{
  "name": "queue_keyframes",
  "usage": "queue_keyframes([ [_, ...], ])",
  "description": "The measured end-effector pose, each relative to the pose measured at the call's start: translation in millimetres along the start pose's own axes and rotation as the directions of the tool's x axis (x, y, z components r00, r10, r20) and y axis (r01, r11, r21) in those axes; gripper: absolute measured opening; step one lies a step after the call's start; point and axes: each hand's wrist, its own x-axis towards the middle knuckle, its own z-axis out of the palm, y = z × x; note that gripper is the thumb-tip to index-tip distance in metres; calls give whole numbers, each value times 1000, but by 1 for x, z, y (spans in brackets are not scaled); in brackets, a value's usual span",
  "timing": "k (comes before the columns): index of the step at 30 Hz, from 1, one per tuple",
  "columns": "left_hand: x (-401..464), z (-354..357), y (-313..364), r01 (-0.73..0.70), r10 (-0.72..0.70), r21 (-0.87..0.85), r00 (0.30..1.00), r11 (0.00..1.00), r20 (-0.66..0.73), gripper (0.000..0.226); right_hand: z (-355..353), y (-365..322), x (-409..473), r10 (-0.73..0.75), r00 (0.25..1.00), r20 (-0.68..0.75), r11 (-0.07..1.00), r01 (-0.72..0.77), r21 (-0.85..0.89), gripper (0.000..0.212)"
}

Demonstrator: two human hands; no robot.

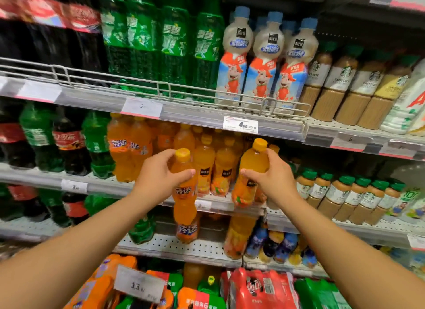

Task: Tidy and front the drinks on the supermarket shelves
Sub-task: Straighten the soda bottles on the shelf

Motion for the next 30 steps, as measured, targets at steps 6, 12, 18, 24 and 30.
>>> queue_keyframes([
  [6,-1,-32,-40,34,-33,16,998,999,-52,29,23,-9,12,47,998,-35,985,-53,-162,96],
  [12,-2,-43,-65,72,-73,-19,996,997,-44,30,41,-8,16,130,987,-94,974,-145,-172,94],
  [18,-3,-44,-71,108,-108,-34,994,994,-3,29,46,-13,26,156,977,-147,975,-177,-137,89],
  [24,0,-44,-71,101,-101,-39,995,994,15,27,53,-11,28,189,968,-166,965,-214,-154,94],
  [30,5,-42,-72,96,-96,-38,995,995,5,28,64,-5,23,210,962,-172,950,-243,-198,96],
])
